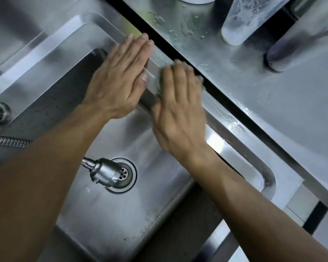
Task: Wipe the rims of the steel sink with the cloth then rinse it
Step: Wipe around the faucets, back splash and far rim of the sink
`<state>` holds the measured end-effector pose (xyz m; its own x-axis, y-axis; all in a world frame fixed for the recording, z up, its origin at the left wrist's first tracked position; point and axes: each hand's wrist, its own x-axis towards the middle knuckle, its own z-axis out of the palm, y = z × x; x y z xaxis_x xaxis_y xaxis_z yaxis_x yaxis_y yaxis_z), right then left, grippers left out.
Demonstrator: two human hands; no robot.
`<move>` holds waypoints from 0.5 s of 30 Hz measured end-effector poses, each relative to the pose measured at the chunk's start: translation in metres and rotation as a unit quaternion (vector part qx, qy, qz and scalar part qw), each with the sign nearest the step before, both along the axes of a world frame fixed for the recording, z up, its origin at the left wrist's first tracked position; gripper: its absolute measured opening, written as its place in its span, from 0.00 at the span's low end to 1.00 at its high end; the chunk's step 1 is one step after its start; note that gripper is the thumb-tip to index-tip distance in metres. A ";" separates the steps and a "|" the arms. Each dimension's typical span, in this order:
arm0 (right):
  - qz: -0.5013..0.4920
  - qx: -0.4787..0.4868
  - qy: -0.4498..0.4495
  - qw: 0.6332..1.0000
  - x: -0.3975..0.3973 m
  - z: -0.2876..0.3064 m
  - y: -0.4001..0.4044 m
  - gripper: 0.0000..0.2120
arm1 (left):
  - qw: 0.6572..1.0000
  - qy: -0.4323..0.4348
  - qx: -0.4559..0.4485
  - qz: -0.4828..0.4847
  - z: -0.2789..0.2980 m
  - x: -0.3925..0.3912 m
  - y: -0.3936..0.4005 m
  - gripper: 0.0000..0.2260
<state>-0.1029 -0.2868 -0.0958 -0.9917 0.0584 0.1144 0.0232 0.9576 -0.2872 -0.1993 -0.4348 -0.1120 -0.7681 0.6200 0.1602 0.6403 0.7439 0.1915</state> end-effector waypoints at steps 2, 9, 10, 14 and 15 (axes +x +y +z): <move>0.000 -0.008 0.008 1.000 -0.028 -0.003 -0.017 0.27 | 1.000 -0.004 0.006 -0.002 0.001 -0.005 -0.005 0.26; 0.031 0.047 -0.045 0.997 0.061 0.005 0.036 0.29 | 1.000 -0.021 0.008 0.009 0.000 -0.003 -0.003 0.27; 0.021 0.041 -0.043 0.998 0.059 0.004 0.035 0.29 | 1.000 -0.020 0.014 0.013 0.000 -0.003 -0.003 0.27; 0.027 0.000 -0.024 0.999 -0.012 0.001 -0.007 0.28 | 1.000 -0.005 0.021 0.006 -0.002 -0.003 -0.004 0.26; 0.031 0.005 -0.026 0.999 -0.028 0.000 -0.013 0.28 | 1.000 -0.006 0.020 0.003 -0.002 -0.003 -0.004 0.26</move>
<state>-0.1307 -0.3000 -0.0959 -0.9980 -0.0045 0.0627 -0.0218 0.9605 -0.2776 -0.2027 -0.4391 -0.1140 -0.7736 0.6092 0.1745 0.6336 0.7390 0.2290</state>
